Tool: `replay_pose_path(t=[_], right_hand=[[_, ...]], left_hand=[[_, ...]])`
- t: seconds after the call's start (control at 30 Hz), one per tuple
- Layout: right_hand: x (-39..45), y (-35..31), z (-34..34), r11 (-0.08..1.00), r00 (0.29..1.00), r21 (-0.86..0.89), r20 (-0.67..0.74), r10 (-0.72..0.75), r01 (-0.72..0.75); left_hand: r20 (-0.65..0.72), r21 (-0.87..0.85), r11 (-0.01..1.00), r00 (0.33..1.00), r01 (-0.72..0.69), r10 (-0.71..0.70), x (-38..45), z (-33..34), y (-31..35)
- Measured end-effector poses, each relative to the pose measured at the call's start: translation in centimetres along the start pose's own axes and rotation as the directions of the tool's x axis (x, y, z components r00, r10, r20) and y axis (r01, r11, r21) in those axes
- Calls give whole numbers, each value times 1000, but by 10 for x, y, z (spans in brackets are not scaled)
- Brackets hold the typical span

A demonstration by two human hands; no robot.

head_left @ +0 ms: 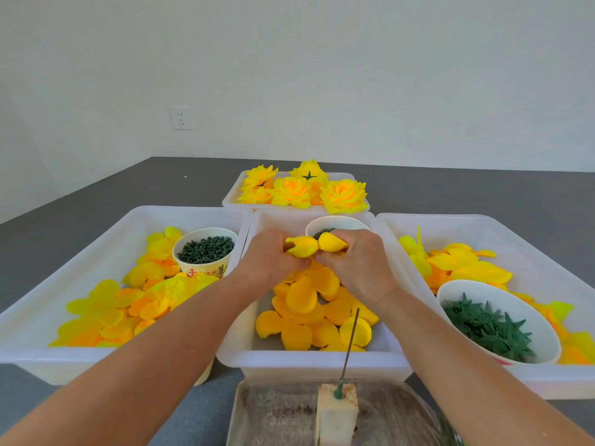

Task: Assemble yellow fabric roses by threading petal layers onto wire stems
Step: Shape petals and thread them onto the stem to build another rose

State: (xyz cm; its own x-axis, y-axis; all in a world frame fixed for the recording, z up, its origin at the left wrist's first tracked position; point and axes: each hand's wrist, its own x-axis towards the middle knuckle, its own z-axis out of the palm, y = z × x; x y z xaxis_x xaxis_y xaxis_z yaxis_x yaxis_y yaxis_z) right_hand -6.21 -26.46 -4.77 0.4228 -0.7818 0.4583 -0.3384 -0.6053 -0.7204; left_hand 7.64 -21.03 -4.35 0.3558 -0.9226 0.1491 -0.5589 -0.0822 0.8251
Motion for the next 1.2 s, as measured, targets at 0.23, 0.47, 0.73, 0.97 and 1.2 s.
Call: replay_pose_path(t=[0.23,0.47,0.73,0.97,1.2], right_hand=[[7,7,-11,832,941,497,-83,327,-246],[17,10,-16,573,826,734,-29,563,-365],[12,9,-15,555,759,531,322,566,-640],[7,5,-11,647,739,371,444,507,-666],[12,10,-10,672,789,416,271,551,-612]], left_hand=[[9,-210,940,962,270,-274,8,0,-2],[240,144,971,945,191,-221,-2,5,3],[154,-81,985,978,153,-140,-5,1,9],[126,-440,879,982,183,-141,-4,-5,5],[5,-290,942,984,-170,179,-7,-1,5]])
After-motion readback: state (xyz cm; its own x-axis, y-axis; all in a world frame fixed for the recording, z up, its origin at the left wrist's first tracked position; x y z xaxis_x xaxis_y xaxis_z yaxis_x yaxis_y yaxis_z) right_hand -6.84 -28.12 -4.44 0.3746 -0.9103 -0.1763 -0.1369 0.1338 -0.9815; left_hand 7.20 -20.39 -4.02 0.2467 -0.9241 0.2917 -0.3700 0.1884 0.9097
